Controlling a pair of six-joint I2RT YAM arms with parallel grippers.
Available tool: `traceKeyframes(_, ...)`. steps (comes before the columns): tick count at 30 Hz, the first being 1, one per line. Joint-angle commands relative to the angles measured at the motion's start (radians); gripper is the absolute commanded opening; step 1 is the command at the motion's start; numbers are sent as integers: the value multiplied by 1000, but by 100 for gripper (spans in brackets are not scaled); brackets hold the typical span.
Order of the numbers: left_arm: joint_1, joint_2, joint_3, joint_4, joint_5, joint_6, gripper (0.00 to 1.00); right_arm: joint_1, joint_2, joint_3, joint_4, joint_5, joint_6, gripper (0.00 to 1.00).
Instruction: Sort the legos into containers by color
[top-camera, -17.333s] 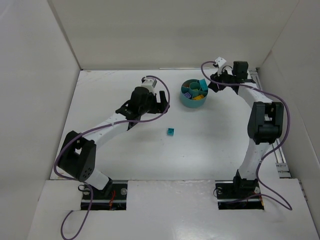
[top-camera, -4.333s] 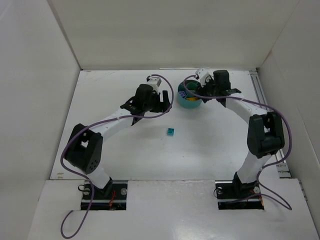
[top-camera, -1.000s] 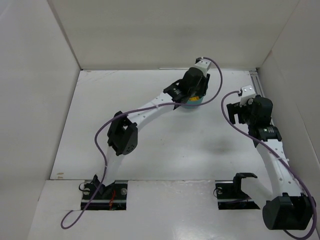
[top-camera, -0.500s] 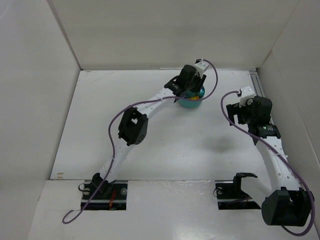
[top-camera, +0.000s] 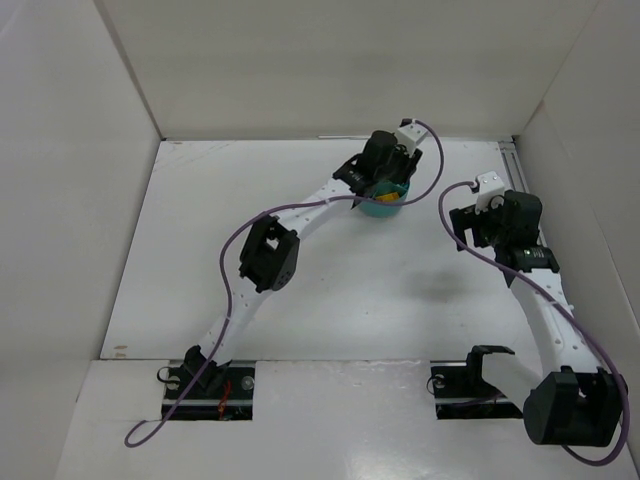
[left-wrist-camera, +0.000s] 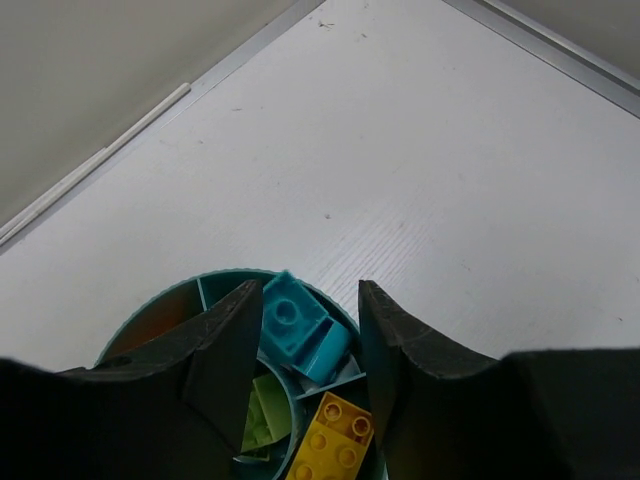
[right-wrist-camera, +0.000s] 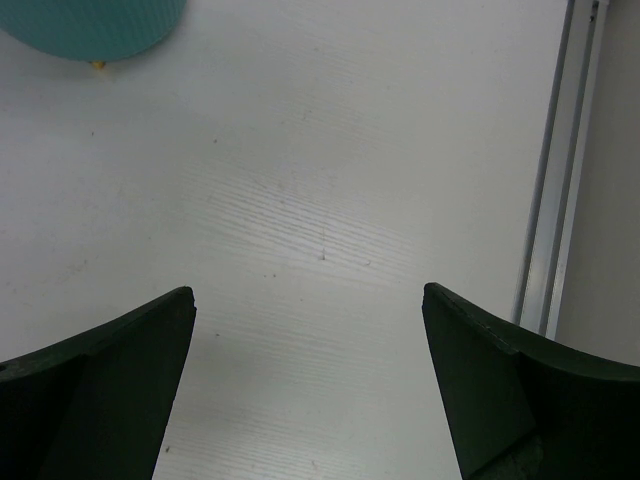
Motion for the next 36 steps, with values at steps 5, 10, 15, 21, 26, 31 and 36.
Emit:
traceKeyframes(5,1,27,50,77,-17,32,42,-5,15,-5,47,-18,-14,100)
traceKeyframes(10,1,1,36,75,-29,32,42,-5,15,-5,57,-27,-14,100)
traceKeyframes(15,1,-118,7,75,-45,11,91,-14,2,-5,57,-17,-14,100)
traceKeyframes(21,1,-412,-100,33,-245,-100,100,-14,-66,-5,48,86,-5,100)
traceKeyframes(26,41,-742,-536,-79,-430,-311,100,-14,-89,6,4,143,35,100)
traceKeyframes(31,81,-1124,-1023,-289,-672,-653,100,-23,-44,6,4,85,66,100)
traceKeyframes(36,101,-1338,-1301,-441,-732,-888,100,-23,-12,-15,58,75,78,100)
